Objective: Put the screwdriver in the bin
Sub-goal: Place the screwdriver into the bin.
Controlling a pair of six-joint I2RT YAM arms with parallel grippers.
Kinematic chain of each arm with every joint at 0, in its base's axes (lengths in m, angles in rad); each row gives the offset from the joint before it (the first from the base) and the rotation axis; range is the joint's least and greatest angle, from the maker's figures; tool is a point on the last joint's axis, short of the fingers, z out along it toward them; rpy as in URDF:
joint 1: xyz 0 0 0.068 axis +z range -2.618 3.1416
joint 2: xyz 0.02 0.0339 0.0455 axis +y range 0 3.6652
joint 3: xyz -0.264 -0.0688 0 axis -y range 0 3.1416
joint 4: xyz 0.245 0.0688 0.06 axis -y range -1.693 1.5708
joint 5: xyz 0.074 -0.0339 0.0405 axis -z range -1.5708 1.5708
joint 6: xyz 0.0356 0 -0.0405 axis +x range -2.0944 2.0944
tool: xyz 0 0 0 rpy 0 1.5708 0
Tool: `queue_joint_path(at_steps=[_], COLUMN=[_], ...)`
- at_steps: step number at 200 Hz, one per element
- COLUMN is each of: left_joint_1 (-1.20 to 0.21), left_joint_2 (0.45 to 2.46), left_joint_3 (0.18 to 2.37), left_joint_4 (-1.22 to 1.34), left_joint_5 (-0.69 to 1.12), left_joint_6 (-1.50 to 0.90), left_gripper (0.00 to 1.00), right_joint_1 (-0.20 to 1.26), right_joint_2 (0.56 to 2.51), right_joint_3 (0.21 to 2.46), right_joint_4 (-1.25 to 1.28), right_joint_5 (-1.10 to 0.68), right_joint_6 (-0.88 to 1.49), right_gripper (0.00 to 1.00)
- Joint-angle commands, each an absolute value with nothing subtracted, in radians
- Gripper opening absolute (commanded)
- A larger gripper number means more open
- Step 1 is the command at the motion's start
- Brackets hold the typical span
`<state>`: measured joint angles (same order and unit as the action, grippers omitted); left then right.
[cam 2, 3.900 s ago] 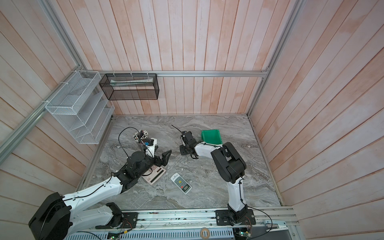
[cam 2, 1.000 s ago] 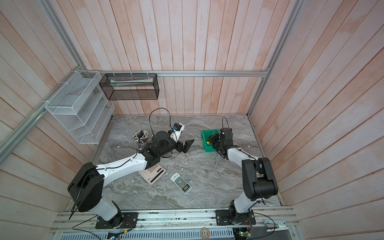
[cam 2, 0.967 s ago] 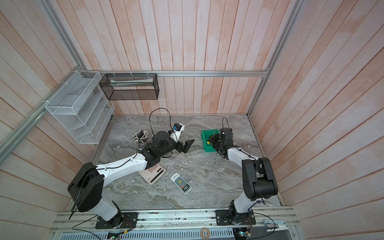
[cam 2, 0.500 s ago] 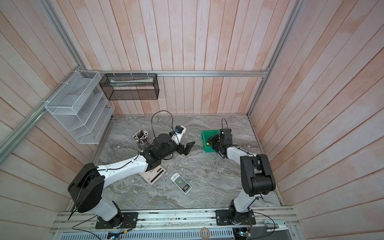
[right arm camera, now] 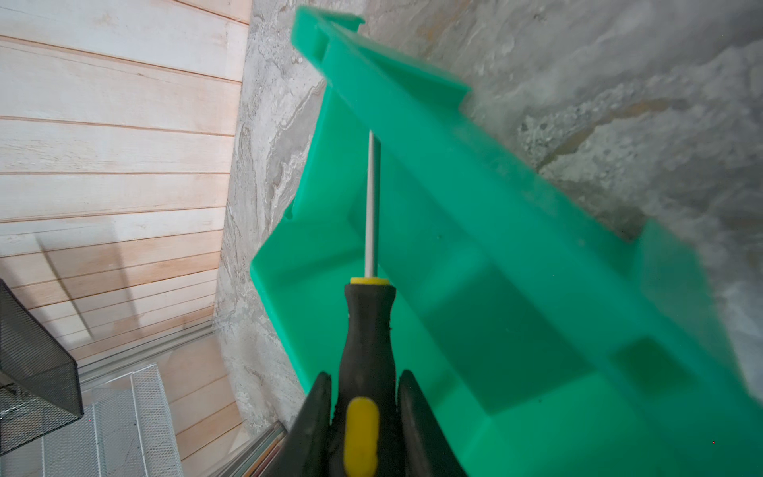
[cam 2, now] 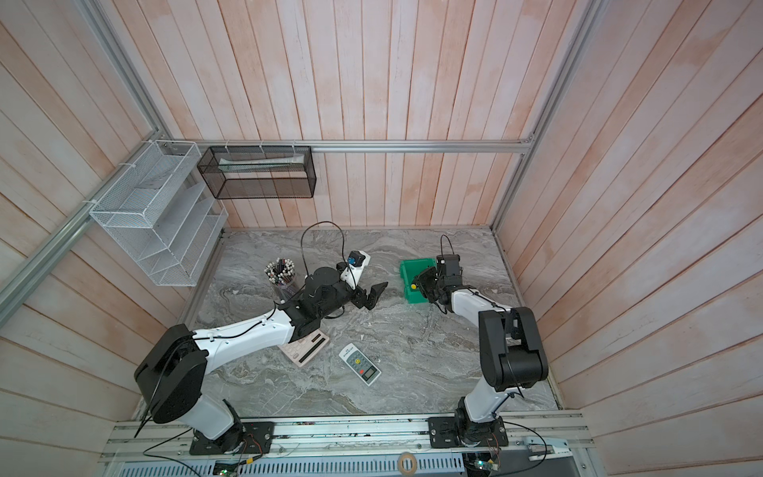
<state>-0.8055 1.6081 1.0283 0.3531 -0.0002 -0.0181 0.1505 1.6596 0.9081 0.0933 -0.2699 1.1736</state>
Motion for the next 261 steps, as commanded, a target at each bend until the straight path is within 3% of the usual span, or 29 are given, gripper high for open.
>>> queue_joint_path(at_steps=[1,42,68,169,173,193,207,224,236,242,246,261], left_joint_1=[-0.808,-0.81,-0.81,-0.81,-0.81,-0.81,-0.81,-0.81,-0.81,-0.81,-0.81,-0.81], left_joint_2=[1.577,1.575,1.574,1.572,1.572,1.57,1.569,1.565,1.565,1.565,1.565,1.567], left_joint_3=[1.01,1.004,1.002,0.999,1.0,0.998,0.995,0.99,0.99,0.991,0.99,0.992], left_joint_4=[0.382,0.387,0.39,0.391,0.391,0.391,0.394,0.4,0.4,0.4,0.4,0.397], left_joint_5=[-0.008,0.0,0.0,0.003,0.003,0.004,0.005,0.005,0.005,0.005,0.005,0.01], left_joint_6=[-0.005,-0.002,0.0,0.0,0.0,0.0,0.0,0.0,0.001,0.0,0.0,0.001], left_gripper=[1.0,1.0,1.0,1.0,1.0,1.0,1.0,1.0,1.0,1.0,1.0,1.0], right_joint_1=[0.146,0.146,0.146,0.146,0.147,0.146,0.144,0.145,0.146,0.145,0.145,0.146], right_joint_2=[1.68,1.687,1.685,1.667,1.664,1.641,1.617,1.58,1.54,1.52,1.502,1.441], right_joint_3=[0.942,0.961,0.963,1.018,1.021,1.033,1.027,1.034,1.036,1.033,1.031,1.027], right_joint_4=[0.061,0.039,0.036,0.017,0.013,0.017,0.039,0.043,0.034,0.04,0.041,0.032], right_joint_5=[-0.253,-0.258,-0.249,-0.288,-0.291,-0.306,-0.321,-0.317,-0.299,-0.292,-0.285,-0.245], right_joint_6=[1.142,1.109,1.106,1.062,1.053,1.008,0.988,0.915,0.856,0.819,0.795,0.713], right_gripper=[0.21,0.25,0.35,0.36,0.46,0.48,0.65,0.75,0.9,0.92,1.0,0.98])
